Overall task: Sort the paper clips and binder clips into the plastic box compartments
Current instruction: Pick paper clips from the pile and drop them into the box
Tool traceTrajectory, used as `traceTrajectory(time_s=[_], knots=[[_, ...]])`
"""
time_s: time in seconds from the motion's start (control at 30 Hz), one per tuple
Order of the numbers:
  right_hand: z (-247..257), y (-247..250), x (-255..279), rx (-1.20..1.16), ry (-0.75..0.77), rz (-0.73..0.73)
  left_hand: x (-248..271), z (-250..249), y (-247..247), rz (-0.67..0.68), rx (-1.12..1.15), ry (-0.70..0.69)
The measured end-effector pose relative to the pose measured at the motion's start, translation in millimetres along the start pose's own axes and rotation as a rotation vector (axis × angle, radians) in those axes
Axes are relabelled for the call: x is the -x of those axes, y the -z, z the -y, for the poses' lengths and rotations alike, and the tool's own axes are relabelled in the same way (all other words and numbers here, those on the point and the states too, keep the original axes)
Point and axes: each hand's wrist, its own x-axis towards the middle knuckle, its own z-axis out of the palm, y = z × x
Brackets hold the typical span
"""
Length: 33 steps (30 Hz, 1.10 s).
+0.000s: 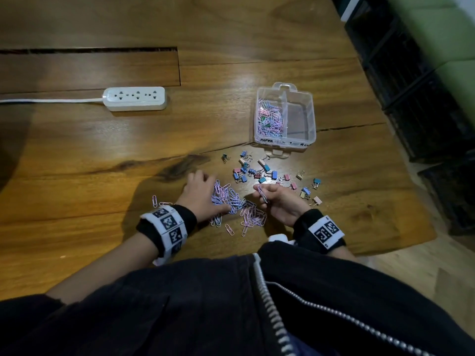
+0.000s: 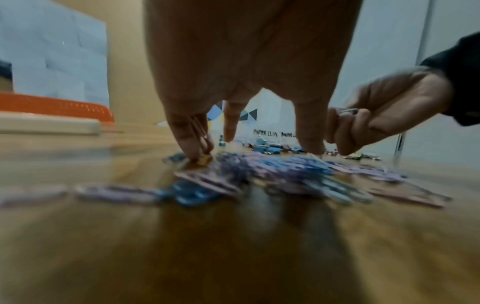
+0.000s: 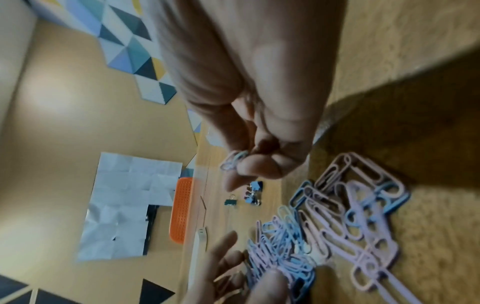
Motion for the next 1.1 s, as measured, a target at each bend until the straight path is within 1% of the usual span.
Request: traceTrajectory(time_s=[0.1, 0.2, 0.27, 0.33, 0.4, 0.47, 0.53, 0.57, 0.63, 0.7, 0.77, 0.83, 0.87, 0.9, 0.93, 0.97, 1.0, 1.07, 1.1], knots=[[0.8, 0.9, -0.3, -0.022, -0.024, -0.019, 3.4, -5.8, -13.7, -0.077, -0.072, -0.070], [1.0, -0.8, 0.7, -0.029, -0.033, -0.011, 6.6, -11.8, -18.3, -0.066, -0.069, -0.161], [0.2, -3.7, -0.4, 0.012, -0.002, -0.008, 6.4, -13.6, -18.0, -0.068, -0.057, -0.195], [-2.2, -7.6, -3.7, 0.153, 0.070, -0.038, 4.9, -14.6, -14.5, -0.065, -0.033, -0.204], [-7.5, -9.9, -7.9, 0.407, 0.165, -0.095, 2.2, -13.1, -8.7, -0.048, 0.052, -0.180], [-14.7, -10.3, -12.0, 0.688, 0.261, -0.146, -1.7, -9.3, -0.8, -0.046, 0.240, -0.104], [-21.4, -11.4, -15.1, 0.922, 0.327, -0.181, -5.3, -3.9, 7.7, -0.028, 0.518, 0.017], [-23.8, -13.4, -15.8, 1.043, 0.354, -0.205, -6.6, -1.0, 12.2, 0.013, 0.690, 0.078], [-28.3, -17.0, -17.0, 1.245, 0.375, -0.231, -8.4, 2.6, 21.5, 0.145, 1.035, 0.188], [-32.4, -20.9, -18.5, 1.364, 0.391, -0.224, -11.5, 5.5, 27.0, 0.226, 1.280, 0.283], [-35.7, -25.3, -19.7, 1.426, 0.428, -0.217, -14.0, 7.3, 28.2, 0.259, 1.480, 0.365], [-37.1, -28.3, -20.7, 1.461, 0.459, -0.211, -13.4, 5.5, 27.9, 0.277, 1.636, 0.423], [-37.5, -28.7, -21.2, 1.480, 0.470, -0.201, -12.9, 3.7, 27.1, 0.280, 1.668, 0.436], [-37.8, -28.9, -20.9, 1.497, 0.478, -0.186, -12.9, 0.9, 25.6, 0.275, 1.655, 0.437], [-38.0, -28.7, -20.7, 1.514, 0.490, -0.170, -13.0, -3.3, 24.1, 0.265, 1.593, 0.424], [-38.1, -27.6, -20.4, 1.523, 0.509, -0.157, -14.1, -7.9, 21.1, 0.250, 1.473, 0.400], [-37.6, -26.3, -20.2, 1.515, 0.520, -0.150, -15.2, -12.6, 17.8, 0.223, 1.286, 0.359], [-35.5, -24.0, -19.1, 1.449, 0.525, -0.158, -16.4, -19.3, 8.9, 0.119, 0.751, 0.232], [-33.4, -22.6, -17.9, 1.383, 0.504, -0.163, -16.9, -21.6, 4.6, 0.071, 0.481, 0.159]])
